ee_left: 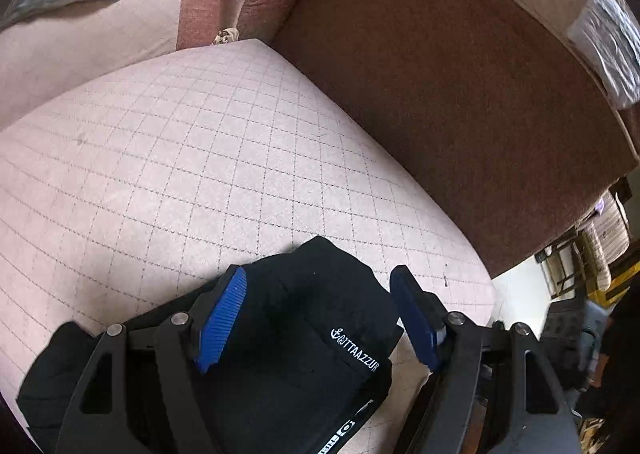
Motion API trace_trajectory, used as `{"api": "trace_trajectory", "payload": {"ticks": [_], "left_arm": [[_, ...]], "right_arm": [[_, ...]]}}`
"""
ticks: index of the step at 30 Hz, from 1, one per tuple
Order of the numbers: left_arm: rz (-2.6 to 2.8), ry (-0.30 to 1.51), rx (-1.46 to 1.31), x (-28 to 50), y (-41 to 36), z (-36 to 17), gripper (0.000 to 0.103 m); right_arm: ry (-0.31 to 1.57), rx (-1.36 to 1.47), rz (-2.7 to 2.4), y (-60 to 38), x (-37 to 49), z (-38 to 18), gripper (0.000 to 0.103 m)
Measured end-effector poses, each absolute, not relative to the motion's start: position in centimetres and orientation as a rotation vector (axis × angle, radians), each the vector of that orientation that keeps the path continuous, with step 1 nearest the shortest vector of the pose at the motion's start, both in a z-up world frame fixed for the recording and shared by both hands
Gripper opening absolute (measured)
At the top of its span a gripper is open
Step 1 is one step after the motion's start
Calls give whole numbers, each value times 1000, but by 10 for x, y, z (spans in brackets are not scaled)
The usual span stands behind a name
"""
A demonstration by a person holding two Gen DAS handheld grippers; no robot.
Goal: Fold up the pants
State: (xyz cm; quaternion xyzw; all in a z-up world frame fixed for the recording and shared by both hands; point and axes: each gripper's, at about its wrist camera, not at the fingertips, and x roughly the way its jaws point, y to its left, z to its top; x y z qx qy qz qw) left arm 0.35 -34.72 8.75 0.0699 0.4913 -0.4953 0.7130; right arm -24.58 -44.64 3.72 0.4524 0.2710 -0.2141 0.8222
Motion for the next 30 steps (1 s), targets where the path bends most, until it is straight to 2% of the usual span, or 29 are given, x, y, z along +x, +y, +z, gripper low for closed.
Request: {"api": "trace_trajectory", "payload": {"ticks": [2,3,7,11,14,18,24,26,27,28,30], "left_arm": [[-1072,1107,151,8,-343,82,73],[-1054,1120,148,11,-339,77,73],[-1016,1154,130,17,-330,67,73],[-1002,1153,137,18,-323,67,73],[-995,1157,118,18,-321,69,73],[-1014,1137,131,16,-323,76,73],[-1063,1156,133,24,-346,76,73],[-1089,1192,142,26,-360,69,73],[-1107,1216,153,27,-369,65,73],[-1127,1241,169,27,-378,59,73],[-1168,1286,209,26,-399,47,73]], "right_arm": [[617,949,-406,-445,-236,37,44],[655,960,-384,-444,-230,33,34],[737,1000,-378,-440,-218,11,32],[688,981,-388,-443,-205,15,32],[711,1040,-375,-455,-196,4,14],[664,1103,-323,-459,-217,11,9],[745,1092,-362,-453,-243,2,10],[736,1133,-350,-455,-245,-6,19],[724,1148,-355,-456,-247,-7,30],[717,1151,-362,-457,-248,-7,45],[701,1148,-377,-460,-250,-8,45]]}}
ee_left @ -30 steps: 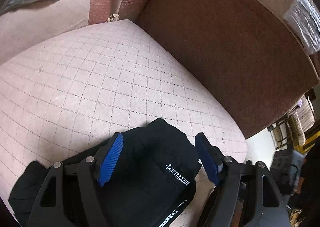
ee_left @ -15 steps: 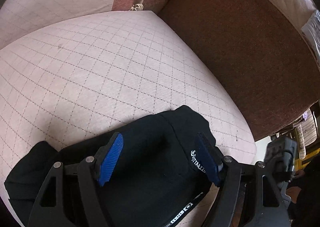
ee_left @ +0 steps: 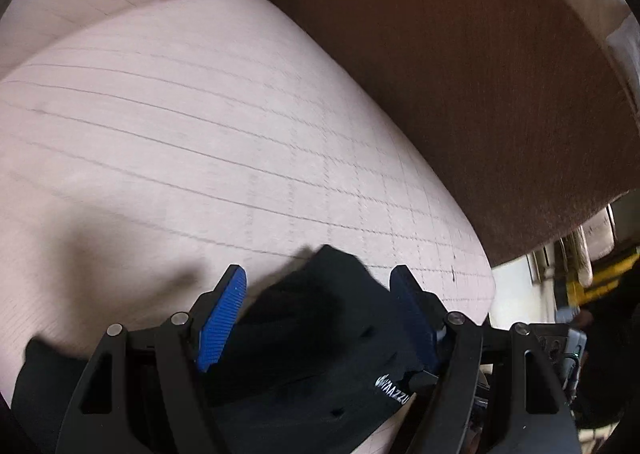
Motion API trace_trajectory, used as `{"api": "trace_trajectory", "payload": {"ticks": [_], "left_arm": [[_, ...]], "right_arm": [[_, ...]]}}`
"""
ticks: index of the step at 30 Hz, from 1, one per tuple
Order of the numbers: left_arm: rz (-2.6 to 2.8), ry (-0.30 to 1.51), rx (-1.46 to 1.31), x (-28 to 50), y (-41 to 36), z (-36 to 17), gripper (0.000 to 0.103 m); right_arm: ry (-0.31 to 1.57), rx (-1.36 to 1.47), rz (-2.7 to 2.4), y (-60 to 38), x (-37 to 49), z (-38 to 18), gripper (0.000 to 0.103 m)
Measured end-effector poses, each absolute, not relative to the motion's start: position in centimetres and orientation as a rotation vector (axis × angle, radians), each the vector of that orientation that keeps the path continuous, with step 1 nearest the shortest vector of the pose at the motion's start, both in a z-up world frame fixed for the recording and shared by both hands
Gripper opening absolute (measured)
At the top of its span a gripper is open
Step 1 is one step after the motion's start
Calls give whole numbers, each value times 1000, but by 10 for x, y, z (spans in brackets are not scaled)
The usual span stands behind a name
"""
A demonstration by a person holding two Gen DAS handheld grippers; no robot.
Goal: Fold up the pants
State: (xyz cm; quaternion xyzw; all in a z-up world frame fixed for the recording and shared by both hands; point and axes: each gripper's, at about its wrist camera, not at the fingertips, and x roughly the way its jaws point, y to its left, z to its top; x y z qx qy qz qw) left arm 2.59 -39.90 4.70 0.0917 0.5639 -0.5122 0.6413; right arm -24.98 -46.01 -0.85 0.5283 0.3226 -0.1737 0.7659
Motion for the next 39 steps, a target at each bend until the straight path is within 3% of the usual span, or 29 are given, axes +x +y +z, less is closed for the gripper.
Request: {"api": "trace_trajectory", "payload": {"ticks": [3,8,10,12,14,21,26,35,38,39], "left_arm": [[-1231,1335,302,19,-428,28,73],[-1249,1319,475,-1,-458,7,74],[-1283,1320,484,-7,-457,11,57],[-1276,1286,510,-10,-450,18,27],[-1295,1278,492,-8,-440,27,21],[-1317,1155,260,4,-355,96,19],[-1248,1052,33,28,-244,134,18],[-1070,1042,-386,61,-75,89,18],[-961,1064,-493,64,-36,59,18],[-933,1077,-530,66,-24,49,18]], "right_arm": [[696,1157,-358,-463,-248,-12,47],[611,1132,-299,-462,-234,-20,59],[597,1116,-277,-461,-228,-20,55],[610,1135,-225,-460,-222,-19,23],[598,1188,-168,-460,-222,-15,21],[593,925,-55,-401,-209,61,20],[649,705,45,-330,-179,100,20],[842,225,158,-176,-109,83,20],[888,58,149,-141,-102,61,29],[895,36,157,-136,-101,58,36]]}}
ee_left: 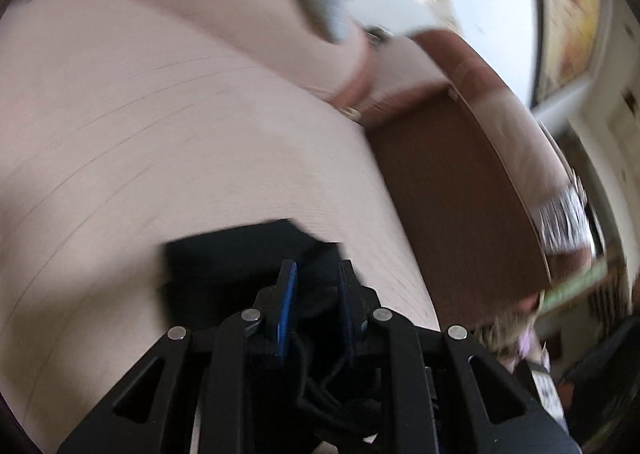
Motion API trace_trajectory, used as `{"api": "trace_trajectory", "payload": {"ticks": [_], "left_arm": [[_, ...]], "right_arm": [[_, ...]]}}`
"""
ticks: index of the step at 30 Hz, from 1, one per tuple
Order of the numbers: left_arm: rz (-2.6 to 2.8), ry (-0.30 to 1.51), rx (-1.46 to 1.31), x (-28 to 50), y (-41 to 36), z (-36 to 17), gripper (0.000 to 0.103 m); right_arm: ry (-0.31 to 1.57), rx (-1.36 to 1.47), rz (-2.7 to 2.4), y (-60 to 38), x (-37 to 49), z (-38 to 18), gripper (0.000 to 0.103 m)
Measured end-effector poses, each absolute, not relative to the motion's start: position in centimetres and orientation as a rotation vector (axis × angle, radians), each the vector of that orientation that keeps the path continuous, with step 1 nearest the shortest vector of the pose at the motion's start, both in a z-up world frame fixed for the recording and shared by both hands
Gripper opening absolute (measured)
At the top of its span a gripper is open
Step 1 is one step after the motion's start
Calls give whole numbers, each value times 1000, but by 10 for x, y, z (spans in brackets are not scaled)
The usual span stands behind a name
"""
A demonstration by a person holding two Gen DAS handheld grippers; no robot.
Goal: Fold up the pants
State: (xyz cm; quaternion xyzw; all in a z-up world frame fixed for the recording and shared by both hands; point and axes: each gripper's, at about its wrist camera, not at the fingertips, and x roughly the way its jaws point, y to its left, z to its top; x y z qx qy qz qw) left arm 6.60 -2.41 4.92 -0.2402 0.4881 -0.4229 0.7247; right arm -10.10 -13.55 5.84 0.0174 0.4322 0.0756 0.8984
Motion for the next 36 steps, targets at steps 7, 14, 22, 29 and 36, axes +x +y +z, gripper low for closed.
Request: {"api": "trace_trajectory", "payload": {"ticks": [7,14,22,29,36], "left_arm": [[-750,1028,-667,58,45,38,32],[-661,988,-507,18,50,52,39],[-594,1026,-386,-17,44,44,43],[-572,1037,-375,-24,46,43,48],[-620,1005,-330,-24,15,64,50]], "right_arm": [[910,51,381,-126,-115,74,49],[887,230,256,-182,-71,105,34],[1172,513,341,-180,36,14,24],[1158,733,446,-202,41,7,26],[953,818,449,-262,-6,58,34]]}}
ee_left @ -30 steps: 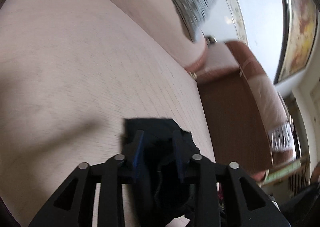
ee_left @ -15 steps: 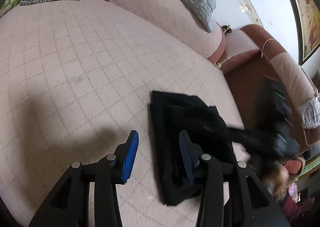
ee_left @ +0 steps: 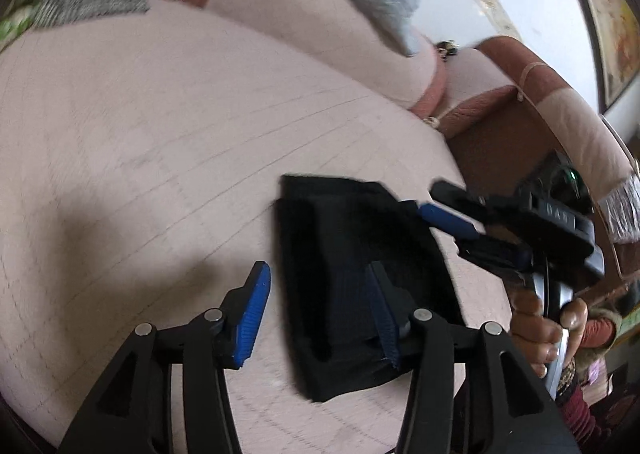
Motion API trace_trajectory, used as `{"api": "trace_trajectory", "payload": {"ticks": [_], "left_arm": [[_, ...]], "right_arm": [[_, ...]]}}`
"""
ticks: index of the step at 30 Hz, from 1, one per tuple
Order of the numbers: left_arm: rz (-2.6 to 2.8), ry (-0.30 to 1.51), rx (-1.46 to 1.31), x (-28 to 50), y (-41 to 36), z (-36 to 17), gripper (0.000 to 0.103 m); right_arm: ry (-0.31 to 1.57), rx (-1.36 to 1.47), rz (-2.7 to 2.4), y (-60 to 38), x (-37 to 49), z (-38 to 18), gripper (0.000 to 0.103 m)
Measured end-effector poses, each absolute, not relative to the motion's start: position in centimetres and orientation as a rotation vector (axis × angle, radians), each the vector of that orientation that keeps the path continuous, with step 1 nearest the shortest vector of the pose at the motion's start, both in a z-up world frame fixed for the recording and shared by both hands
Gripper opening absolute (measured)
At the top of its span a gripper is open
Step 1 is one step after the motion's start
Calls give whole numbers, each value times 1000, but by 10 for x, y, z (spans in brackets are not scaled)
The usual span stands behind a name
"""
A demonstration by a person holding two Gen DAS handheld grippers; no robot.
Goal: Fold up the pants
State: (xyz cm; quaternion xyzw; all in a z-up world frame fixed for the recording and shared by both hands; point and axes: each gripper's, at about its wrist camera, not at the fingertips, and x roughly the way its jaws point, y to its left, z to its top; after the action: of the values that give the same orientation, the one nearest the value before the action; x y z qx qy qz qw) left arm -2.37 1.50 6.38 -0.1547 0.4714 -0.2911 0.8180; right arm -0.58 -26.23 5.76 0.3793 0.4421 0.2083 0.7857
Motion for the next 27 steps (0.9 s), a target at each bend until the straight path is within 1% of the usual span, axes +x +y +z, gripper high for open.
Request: {"api": "trace_trajectory", "payload": {"ticks": [2,6,9,11,12,15,18,20,22,24,27], "left_arm": [[-651,986,-285,-24,-2,70,55],[-643,989,-151,-20,-38,62,55],[-592,1063,-86,-7,-57,34,55],[-580,1121,-109,1,-58,16,57],[-582,1118,-137,2,-55,11,59],[-584,1108,-130,0,-51,16,59],[-582,1122,-172,-3,-37,22,59],[-582,1107,-205,-6,-26,28,59],[-585,1087,-239,-9,-16,34,59],[-603,1090,-283,-10,-8,33,64],[-610,1124,-323,-10,-3,24,66]], "right_arm": [[927,757,362,-283,-28,65,34],[917,588,218,-295,-66,62,34],[938,583,203,-297,-89,45,34],[955,601,200,-299,-94,30,34],[964,599,188,-299,-94,22,31],[991,570,167,-294,-88,8,30],[994,520,179,-292,-87,13,32],[965,557,215,-301,-90,20,36],[922,647,224,-319,-92,25,50],[901,694,203,-334,-90,25,52],[911,698,151,-343,-85,22,53]]}}
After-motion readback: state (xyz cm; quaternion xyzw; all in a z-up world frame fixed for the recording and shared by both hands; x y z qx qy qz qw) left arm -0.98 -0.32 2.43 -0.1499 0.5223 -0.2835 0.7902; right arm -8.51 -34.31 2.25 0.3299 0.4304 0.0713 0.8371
